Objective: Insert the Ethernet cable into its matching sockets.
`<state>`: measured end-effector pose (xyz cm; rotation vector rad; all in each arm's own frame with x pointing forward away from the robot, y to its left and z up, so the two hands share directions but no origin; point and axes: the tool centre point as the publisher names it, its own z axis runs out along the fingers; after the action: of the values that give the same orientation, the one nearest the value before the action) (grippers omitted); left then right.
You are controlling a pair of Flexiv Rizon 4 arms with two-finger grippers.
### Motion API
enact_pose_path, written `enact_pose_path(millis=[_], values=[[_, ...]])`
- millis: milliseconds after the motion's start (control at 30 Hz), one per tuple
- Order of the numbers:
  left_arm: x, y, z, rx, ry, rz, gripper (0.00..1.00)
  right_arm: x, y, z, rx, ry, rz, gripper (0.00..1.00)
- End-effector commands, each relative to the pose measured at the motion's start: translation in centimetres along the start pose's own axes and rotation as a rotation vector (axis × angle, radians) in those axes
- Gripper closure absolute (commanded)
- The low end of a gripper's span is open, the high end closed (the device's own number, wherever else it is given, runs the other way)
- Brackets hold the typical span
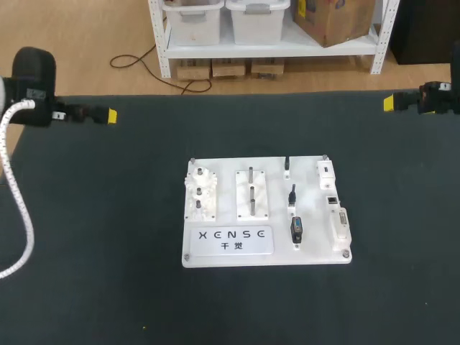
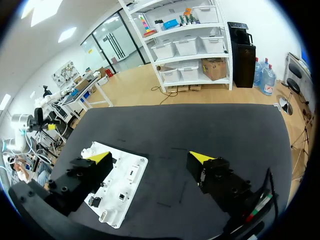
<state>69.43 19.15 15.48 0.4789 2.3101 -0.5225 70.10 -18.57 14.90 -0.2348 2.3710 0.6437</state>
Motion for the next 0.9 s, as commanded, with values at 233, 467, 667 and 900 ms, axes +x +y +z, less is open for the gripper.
enact_pose_path(millis=[233,467,667,900], values=[[1.1,-3.3,-3.4,0.393,-0.090,0.397,0.00,0.0,0.0,0.0,0.001,0.000,0.000,0.00],[2.4,-6.1,-3.5,0.625,-0.098,0.584,0.00,0.0,0.0,0.0,0.001,0.000,0.000,0.00],[2.0,-7.2,-3.1,0.591,-0.048,0.545,0.00,0.0,0.0,0.0,0.001,0.000,0.000,0.00],[2.0,-7.2,-3.1,0.591,-0.048,0.545,0.00,0.0,0.0,0.0,0.001,0.000,0.000,0.00]])
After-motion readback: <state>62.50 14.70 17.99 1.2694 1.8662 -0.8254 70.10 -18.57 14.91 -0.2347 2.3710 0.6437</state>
